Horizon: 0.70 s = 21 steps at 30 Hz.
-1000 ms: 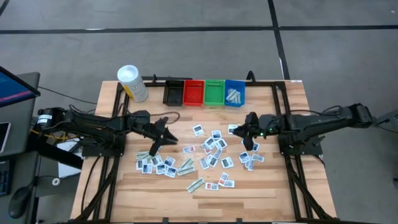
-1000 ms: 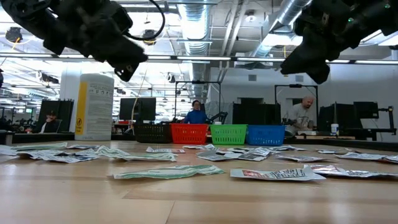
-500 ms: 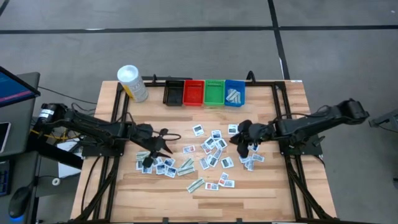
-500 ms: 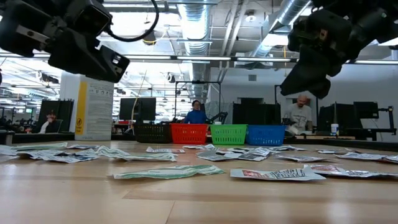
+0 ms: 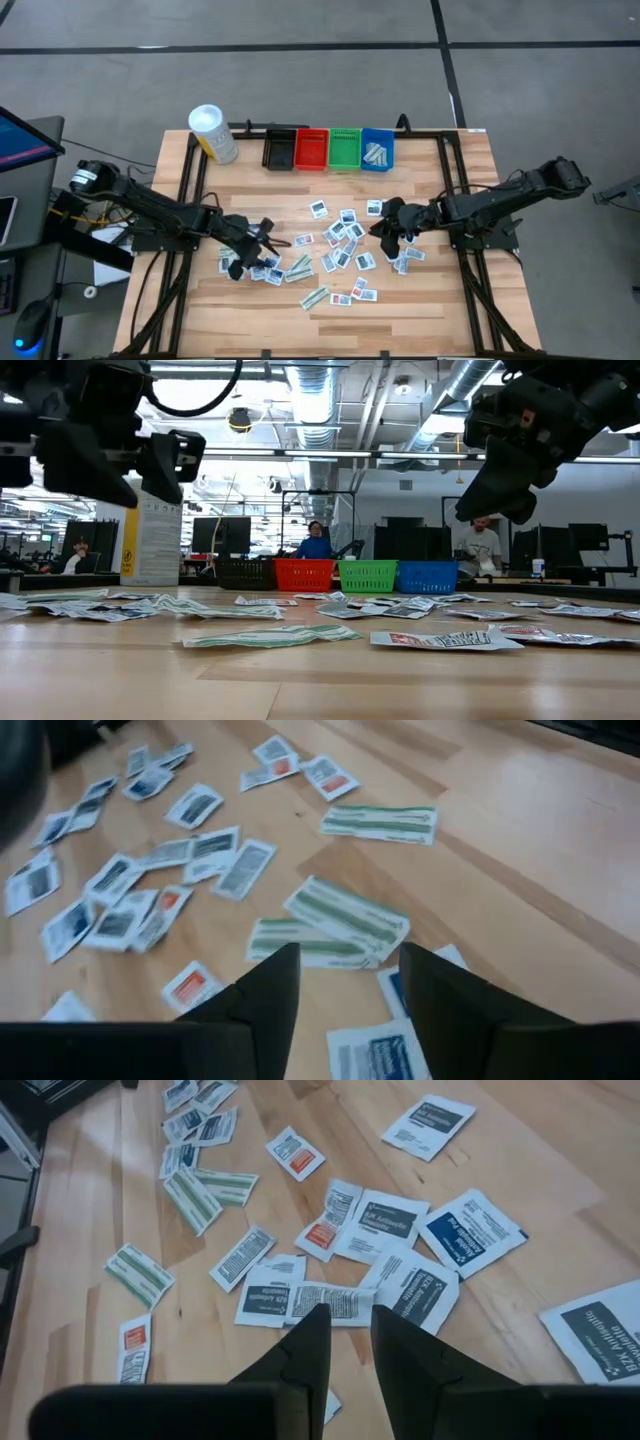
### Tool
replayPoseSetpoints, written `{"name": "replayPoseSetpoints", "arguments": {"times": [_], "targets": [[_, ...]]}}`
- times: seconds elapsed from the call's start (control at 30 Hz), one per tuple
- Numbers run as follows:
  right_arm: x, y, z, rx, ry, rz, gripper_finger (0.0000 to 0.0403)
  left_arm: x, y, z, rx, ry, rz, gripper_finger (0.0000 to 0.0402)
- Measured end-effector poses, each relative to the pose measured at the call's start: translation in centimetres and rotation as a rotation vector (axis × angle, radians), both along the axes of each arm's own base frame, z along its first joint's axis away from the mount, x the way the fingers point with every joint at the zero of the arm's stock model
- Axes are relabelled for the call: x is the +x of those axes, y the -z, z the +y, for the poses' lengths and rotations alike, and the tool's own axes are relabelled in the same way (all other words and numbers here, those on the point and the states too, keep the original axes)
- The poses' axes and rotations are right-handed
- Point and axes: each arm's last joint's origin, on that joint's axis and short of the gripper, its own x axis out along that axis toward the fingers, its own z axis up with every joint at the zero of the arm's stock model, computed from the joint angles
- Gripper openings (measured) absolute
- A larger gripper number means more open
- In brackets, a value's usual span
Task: Pick & Place First Aid Supplies
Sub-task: Put the bandage pack into the blue bin
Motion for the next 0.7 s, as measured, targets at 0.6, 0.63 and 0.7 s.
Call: {"name": "replayPoseSetpoints", "arguments": {"times": [0.6,0.63,0.7], "targets": [[0.0,0.0,0.0,0.013,0.011,0.005,0.0071,2.9,3.0,-1.4,0.068,0.132,0.0,0.0165],[0.0,0.0,0.0,0.012,0.011,0.006,0.0071,2.9,3.2,-1.4,0.073,0.136,0.003,0.0164],[-0.1,0.1,0.0,0.01,0.01,0.009,0.0071,2.9,3.5,-1.4,0.088,0.147,0.012,0.0164]]}}
